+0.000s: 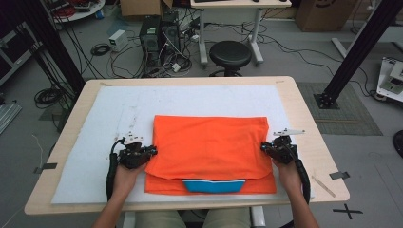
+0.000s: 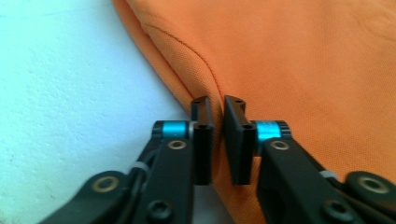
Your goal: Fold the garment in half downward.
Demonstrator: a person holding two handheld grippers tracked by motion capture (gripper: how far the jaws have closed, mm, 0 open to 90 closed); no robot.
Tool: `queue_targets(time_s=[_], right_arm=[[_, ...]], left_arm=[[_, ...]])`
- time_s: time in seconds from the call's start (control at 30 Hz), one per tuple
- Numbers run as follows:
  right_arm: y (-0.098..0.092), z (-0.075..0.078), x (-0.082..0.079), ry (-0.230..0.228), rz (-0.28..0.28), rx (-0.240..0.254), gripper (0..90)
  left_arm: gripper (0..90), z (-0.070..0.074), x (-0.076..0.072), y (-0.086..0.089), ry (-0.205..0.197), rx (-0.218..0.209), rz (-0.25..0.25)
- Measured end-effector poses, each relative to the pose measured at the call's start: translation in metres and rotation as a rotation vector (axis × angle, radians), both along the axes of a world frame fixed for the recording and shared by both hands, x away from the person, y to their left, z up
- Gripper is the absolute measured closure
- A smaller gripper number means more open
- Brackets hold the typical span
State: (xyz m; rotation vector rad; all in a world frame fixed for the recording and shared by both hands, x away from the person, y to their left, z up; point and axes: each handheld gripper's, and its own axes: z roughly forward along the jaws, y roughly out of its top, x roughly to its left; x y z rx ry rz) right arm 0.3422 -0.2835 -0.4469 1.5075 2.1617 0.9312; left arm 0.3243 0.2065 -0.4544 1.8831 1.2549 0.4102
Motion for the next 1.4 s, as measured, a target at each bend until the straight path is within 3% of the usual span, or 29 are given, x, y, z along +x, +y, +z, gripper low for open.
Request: queue_targets(time_s=[0.13,0.27,0.63,0.8,0.9,1.0,1.07,1.23,1.4], right_arm=[[-0.007,-0.003,0.0,-0.034,-0.033,0.018,86.3],[-0.01,0.0,0.004,-0.053,-0.048,-0.008,86.4],[-0.018,0.007,0.025,-0.077,-0.137,-0.045,86.3],[-0.021,0.004,0.033,-0.077,-0.141,-0.042,86.0],[-0.021,0.002,0.035,-0.073,-0.144,-0.029,84.9],[-0.021,0.003,0.03,-0.091,-0.144,-0.042,74.4],[-0.023,0.003,0.026,-0.111,-0.151,-0.037,58.5],[-0.026,0.003,0.017,-0.135,-0.106,-0.012,43.8],[-0.026,0.008,0.003,-0.196,-0.029,0.03,29.8]], left_arm=[[84.4,0.0,0.001,-0.001,0.007,-0.029,0.012],[84.5,0.001,0.003,-0.005,0.008,-0.048,0.02],[84.6,0.004,0.028,-0.024,0.007,-0.045,0.054],[84.3,0.0,0.035,-0.025,0.002,-0.046,0.063],[82.3,0.001,0.033,-0.024,-0.028,-0.045,0.052],[67.4,0.003,0.032,-0.02,-0.079,-0.063,0.055],[56.0,0.004,0.032,-0.017,-0.096,-0.076,0.051],[33.3,0.006,0.028,-0.008,-0.132,-0.105,0.036],[23.3,0.007,0.022,0.003,-0.18,-0.129,0.01]])
